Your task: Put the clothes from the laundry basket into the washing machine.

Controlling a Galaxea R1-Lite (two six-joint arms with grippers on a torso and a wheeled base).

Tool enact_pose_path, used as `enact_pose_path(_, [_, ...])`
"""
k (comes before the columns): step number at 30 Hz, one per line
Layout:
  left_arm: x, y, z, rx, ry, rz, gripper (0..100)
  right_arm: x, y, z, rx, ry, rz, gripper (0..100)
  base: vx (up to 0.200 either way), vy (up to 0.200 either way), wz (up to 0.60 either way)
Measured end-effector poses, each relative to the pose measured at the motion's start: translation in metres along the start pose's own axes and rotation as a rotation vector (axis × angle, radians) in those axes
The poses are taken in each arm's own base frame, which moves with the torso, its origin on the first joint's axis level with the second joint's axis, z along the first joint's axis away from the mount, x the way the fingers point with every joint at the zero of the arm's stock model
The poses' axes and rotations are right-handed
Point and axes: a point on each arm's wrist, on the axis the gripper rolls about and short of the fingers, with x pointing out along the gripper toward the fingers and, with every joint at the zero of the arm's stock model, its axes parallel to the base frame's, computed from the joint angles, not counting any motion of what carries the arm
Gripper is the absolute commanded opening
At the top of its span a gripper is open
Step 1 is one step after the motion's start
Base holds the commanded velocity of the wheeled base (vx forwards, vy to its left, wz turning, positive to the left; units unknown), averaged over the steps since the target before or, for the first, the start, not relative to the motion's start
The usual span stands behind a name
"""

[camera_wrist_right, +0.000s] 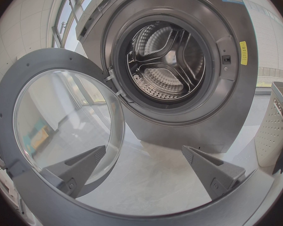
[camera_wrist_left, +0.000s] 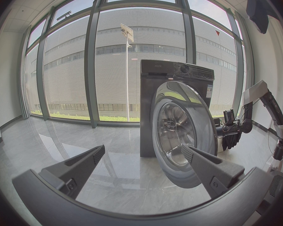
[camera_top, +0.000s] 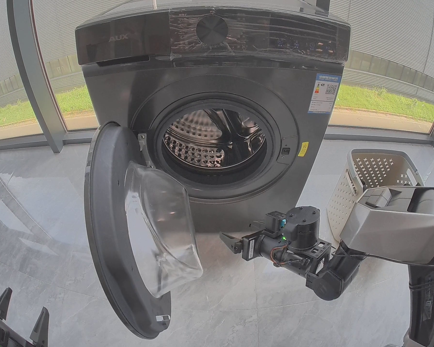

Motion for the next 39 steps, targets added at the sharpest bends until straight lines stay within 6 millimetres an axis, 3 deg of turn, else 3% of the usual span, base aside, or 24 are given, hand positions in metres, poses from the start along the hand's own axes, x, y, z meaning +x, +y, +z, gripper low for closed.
enact_pose_path(6, [0.000,0.000,0.000,0.000,0.000,0.000,100,0.022,0.010,0.000,-0.006,-0.002,0.019,100,-0.067,0.000,0.00])
enact_pose_path(17, [0.000,0.000,0.000,0.004,-0.001,0.000,100,0.038,0.016,-0.011,-0.011,-0.001,0.035,100,-0.018,0.000,0.00])
enact_pose_path(26, [0.000,0.000,0.000,0.002,-0.001,0.000,100,0.038,0.052,-0.018,-0.023,-0.006,0.125,100,0.000,0.000,0.00])
enact_pose_path(39, [0.000,0.000,0.000,0.001,0.000,0.000,100,0.044,0.048,-0.009,-0.014,-0.035,0.114,100,0.000,0.000,0.00])
